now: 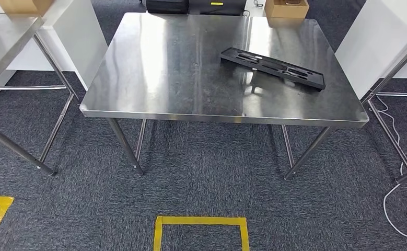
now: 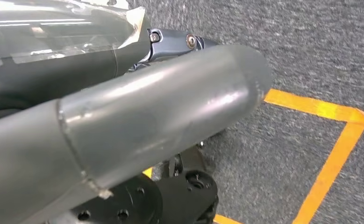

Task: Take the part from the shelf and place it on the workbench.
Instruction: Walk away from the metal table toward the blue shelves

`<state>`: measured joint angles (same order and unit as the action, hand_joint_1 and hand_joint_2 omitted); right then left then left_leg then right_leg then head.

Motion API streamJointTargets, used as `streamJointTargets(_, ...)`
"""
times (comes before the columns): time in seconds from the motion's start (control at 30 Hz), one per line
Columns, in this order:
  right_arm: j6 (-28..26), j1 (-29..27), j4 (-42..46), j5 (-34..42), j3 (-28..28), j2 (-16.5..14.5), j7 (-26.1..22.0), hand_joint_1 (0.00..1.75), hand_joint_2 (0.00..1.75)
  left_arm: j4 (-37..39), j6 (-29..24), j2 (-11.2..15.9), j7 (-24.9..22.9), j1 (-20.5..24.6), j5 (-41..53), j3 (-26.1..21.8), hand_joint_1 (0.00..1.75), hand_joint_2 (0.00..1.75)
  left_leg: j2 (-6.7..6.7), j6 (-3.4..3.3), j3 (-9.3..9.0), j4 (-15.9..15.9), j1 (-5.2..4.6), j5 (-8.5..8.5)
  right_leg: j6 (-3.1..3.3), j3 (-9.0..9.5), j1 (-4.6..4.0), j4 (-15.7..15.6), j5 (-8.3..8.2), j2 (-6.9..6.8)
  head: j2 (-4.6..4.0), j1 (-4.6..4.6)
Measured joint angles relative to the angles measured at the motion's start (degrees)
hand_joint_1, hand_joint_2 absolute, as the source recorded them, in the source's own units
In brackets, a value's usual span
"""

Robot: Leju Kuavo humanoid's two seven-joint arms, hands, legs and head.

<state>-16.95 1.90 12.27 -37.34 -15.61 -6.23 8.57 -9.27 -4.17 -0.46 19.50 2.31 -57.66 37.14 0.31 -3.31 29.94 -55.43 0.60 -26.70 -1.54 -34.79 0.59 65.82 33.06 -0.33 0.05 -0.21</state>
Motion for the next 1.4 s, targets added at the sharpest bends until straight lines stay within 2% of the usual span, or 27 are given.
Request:
streamJointTargets(0.03,0.01,0.00,-0.15,-0.03,0.38,0.00,0.00,0.00,0.00,0.00,0.00,0.01,-0.01,0.01,0.01,0.09,0.00,0.00,0.09,-0.09,0.71,-0.04,-0.02,0.52,-0.01,-1.10,0.15,3.87,1.89,0.09,0.00,0.16)
streamJointTargets(0.07,0.01,-0.02,-0.26,-0.04,0.66,0.03,0.00,0.00,0.00,0.00,0.00,0.02,-0.02,0.00,0.02,0.15,0.00,0.00,0.17,-0.03,1.40,-0.07,-0.04,1.07,-0.40,-1.59,0.31,6.62,2.62,0.11,0.00,0.18)
streamJointTargets(0.1,0.01,-0.03,-0.36,-0.04,0.94,0.08,0.00,0.00,0.00,0.00,0.01,0.02,-0.03,-0.01,0.02,0.20,0.00,0.00,0.25,0.10,2.14,-0.13,-0.03,1.65,-1.05,-1.31,0.48,7.87,2.22,0.11,0.00,0.20)
streamJointTargets(0.13,0.01,-0.02,-0.45,-0.04,1.19,0.14,0.00,0.00,0.00,0.00,0.01,0.01,-0.04,-0.01,0.02,0.25,0.00,0.00,0.31,0.30,2.90,-0.24,0.01,2.19,-1.86,-0.01,0.66,6.95,0.73,0.11,-0.01,0.26)
streamJointTargets(0.2,0.08,0.06,-0.55,-0.20,1.61,0.25,0.00,0.00,0.00,0.00,0.02,-0.01,-0.07,0.01,0.02,0.37,0.00,0.00,0.34,0.90,4.42,-0.76,0.11,3.16,-2.99,4.99,1.09,-0.04,-2.27,0.13,-0.01,0.27)
streamJointTargets(0.23,0.28,0.15,-0.56,-0.42,1.82,0.26,0.00,0.00,0.00,0.00,0.02,0.01,-0.10,0.01,0.03,0.41,0.00,0.00,0.31,1.30,5.06,-1.11,0.10,3.58,-2.92,8.00,1.00,-4.75,-2.45,0.21,-0.01,0.26)
streamJointTargets(0.3,1.12,0.27,-0.66,-0.96,2.37,0.25,0.14,0.00,0.00,0.00,0.02,0.06,-0.30,0.00,0.04,0.46,0.00,0.00,0.29,2.09,5.69,-1.52,0.00,4.45,-2.07,11.05,0.57,-10.51,-1.41,0.34,-0.01,0.15)
streamJointTargets(0.33,1.71,0.31,-0.72,-1.15,2.65,0.27,0.37,0.00,0.00,0.00,0.02,0.07,-0.46,-0.02,0.04,0.49,0.00,0.00,0.29,2.42,5.79,-1.55,-0.01,4.91,-1.57,11.30,0.24,-11.36,-1.12,0.38,-0.01,0.07)
streamJointTargets(0.4,2.72,0.27,-0.97,-1.20,2.99,0.34,1.09,0.00,0.00,0.04,-0.01,0.07,-0.88,-0.18,0.04,0.55,0.00,0.00,0.17,2.97,6.17,-1.81,0.19,5.03,-0.39,10.15,0.47,-11.06,-1.83,0.22,-0.01,-0.02)
streamJointTargets(0.43,3.11,0.30,-1.07,-1.19,3.06,0.37,1.46,0.00,0.00,0.05,-0.04,0.07,-1.13,-0.27,0.11,0.62,0.00,0.00,0.05,3.21,6.63,-2.66,0.33,3.65,0.41,9.57,0.65,-11.00,-2.41,0.10,-0.01,-0.11)
streamJointTargets(0.5,3.81,0.26,-1.20,-1.34,3.22,0.38,1.96,0.00,0.00,0.07,-0.23,0.05,-1.50,-0.37,0.24,0.86,0.00,0.00,-0.16,3.62,8.09,-7.59,0.55,-2.22,1.79,8.21,0.70,-10.93,-3.77,-0.23,-0.01,-0.35)
streamJointTargets(0.57,4.48,0.06,-1.22,-1.77,3.51,0.41,2.14,0.00,0.00,0.07,-0.50,0.04,-1.74,-0.38,0.19,1.06,0.00,0.00,-0.22,3.90,9.24,-15.14,0.60,-7.23,2.30,6.73,0.28,-10.83,-5.07,-0.48,-0.01,-0.47)
streamJointTargets(0.6,4.78,0.01,-1.23,-2.03,3.72,0.45,2.09,0.00,0.00,0.07,-0.64,0.04,-1.88,-0.38,0.04,1.09,0.00,0.00,-0.22,4.00,9.22,-17.95,0.62,-7.73,2.30,5.95,0.12,-10.67,-5.70,-0.56,-0.01,-0.45)
streamJointTargets(0.67,5.26,0.00,-1.23,-2.70,4.21,0.55,1.85,0.00,0.00,0.07,-0.99,0.02,-2.21,-0.38,-0.47,1.09,0.00,0.00,-0.21,3.99,6.57,-17.77,0.76,-5.17,1.99,4.25,0.04,-10.00,-6.78,-0.60,-0.01,-0.47)
streamJointTargets(0.73,5.47,0.01,-1.23,-3.26,4.69,0.64,1.56,0.00,0.00,0.04,-1.39,-0.01,-2.33,-0.35,-1.00,1.05,0.00,0.00,-0.29,3.83,0.56,-10.30,0.90,-3.30,1.45,2.64,-0.03,-9.06,-7.54,-0.57,-0.01,-0.50)
streamJointTargets(0.8,5.58,0.03,-1.23,-3.48,5.05,0.72,1.33,0.00,0.00,0.01,-1.63,-0.06,-2.31,-0.34,-1.25,1.02,0.00,0.00,-0.51,3.50,-4.04,-3.05,0.72,-4.36,0.65,1.72,-0.19,-8.51,-8.32,-0.60,-0.01,-0.43)
streamJointTargets(0.83,5.63,0.06,-1.23,-3.50,5.23,0.77,1.23,0.00,0.00,0.00,-1.68,-0.09,-2.30,-0.38,-1.27,1.01,0.00,0.00,-0.59,3.22,-4.74,-1.38,0.45,-4.97,0.18,1.40,-0.18,-8.46,-8.84,-0.66,-0.01,-0.40)
streamJointTargets(0.9,5.72,0.03,-1.28,-3.55,5.52,0.86,1.11,0.00,0.00,0.01,-1.72,-0.16,-2.28,-0.48,-1.31,1.01,0.00,0.00,-0.43,2.20,-3.84,-0.79,0.16,-4.26,-0.59,0.80,-0.09,-8.41,-9.64,-0.68,-0.01,-0.38)
streamJointTargets(0.93,5.75,0.01,-1.33,-3.57,5.63,0.95,1.10,0.00,0.00,0.02,-1.72,-0.25,-2.29,-0.51,-1.31,1.01,0.00,0.00,-0.29,1.54,-3.09,-0.65,0.10,-3.55,-0.68,0.32,-0.03,-7.84,-8.96,-0.55,-0.01,-0.43)
streamJointTargets(1.0,5.82,-0.09,-1.42,-3.65,5.80,1.04,1.07,0.00,0.00,0.04,-1.73,-0.39,-2.28,-0.52,-1.32,0.99,0.00,0.00,0.05,0.46,-1.28,-0.36,0.17,-1.86,-0.02,-1.21,0.08,-3.75,-4.30,-0.23,-0.01,-0.17)
streamJointTargets(1.07,5.90,-0.17,-1.43,-3.82,5.92,1.07,1.01,0.00,0.00,0.04,-1.82,-0.41,-2.26,-0.55,-1.45,0.97,0.00,0.00,0.18,0.08,0.78,-0.41,0.00,-0.23,0.58,-2.62,0.13,3.17,1.14,-0.06,-0.01,0.15)
streamJointTargets(1.1,5.91,-0.21,-1.43,-3.99,5.96,1.11,0.97,0.00,0.00,0.04,-1.87,-0.42,-2.21,-0.58,-1.60,0.95,0.00,0.00,0.26,0.14,1.90,-0.46,-0.05,0.62,0.36,-2.63,0.16,6.07,2.14,-0.04,-0.01,0.15)
streamJointTargets(1.17,5.92,-0.17,-1.43,-4.39,6.12,1.23,0.89,0.00,0.00,0.04,-1.99,-0.48,-2.04,-0.64,-1.99,0.86,0.00,0.00,0.43,0.38,4.12,-0.62,-0.05,2.34,-0.96,-0.44,0.18,7.59,0.43,-0.03,-0.01,0.21)
streamJointTargets(1.23,6.06,-0.06,-1.43,-4.80,6.47,1.39,0.85,0.00,0.00,0.04,-2.23,-0.63,-1.75,-0.69,-2.38,0.62,0.00,0.00,0.49,0.83,5.97,-0.88,-0.03,3.94,-1.95,5.14,0.24,2.07,-2.14,0.00,0.00,0.25)
streamJointTargets(1.3,6.74,0.18,-1.44,-5.29,6.91,1.52,0.87,0.00,0.00,0.03,-2.49,-0.85,-1.41,-0.81,-2.90,0.23,0.00,0.00,0.48,1.42,7.09,-1.20,-0.22,5.32,-1.56,11.82,0.08,-7.29,-1.22,0.12,0.00,0.23)
streamJointTargets(1.33,7.35,0.29,-1.46,-5.60,7.13,1.57,0.92,0.00,0.00,0.02,-2.58,-0.96,-1.22,-0.89,-3.25,-0.02,0.00,0.00,0.52,1.71,7.36,-1.25,-0.32,6.02,-1.18,13.80,-0.09,-10.70,-0.20,0.21,0.00,0.10)
streamJointTargets(1.4,8.64,0.30,-1.54,-6.24,7.58,1.69,1.05,0.00,0.00,0.04,-2.71,-1.14,-0.74,-1.22,-3.96,-0.50,0.00,0.00,0.55,2.36,7.80,-1.18,-0.26,7.35,-0.27,14.43,-0.19,-13.29,0.52,0.26,-0.01,-0.07)
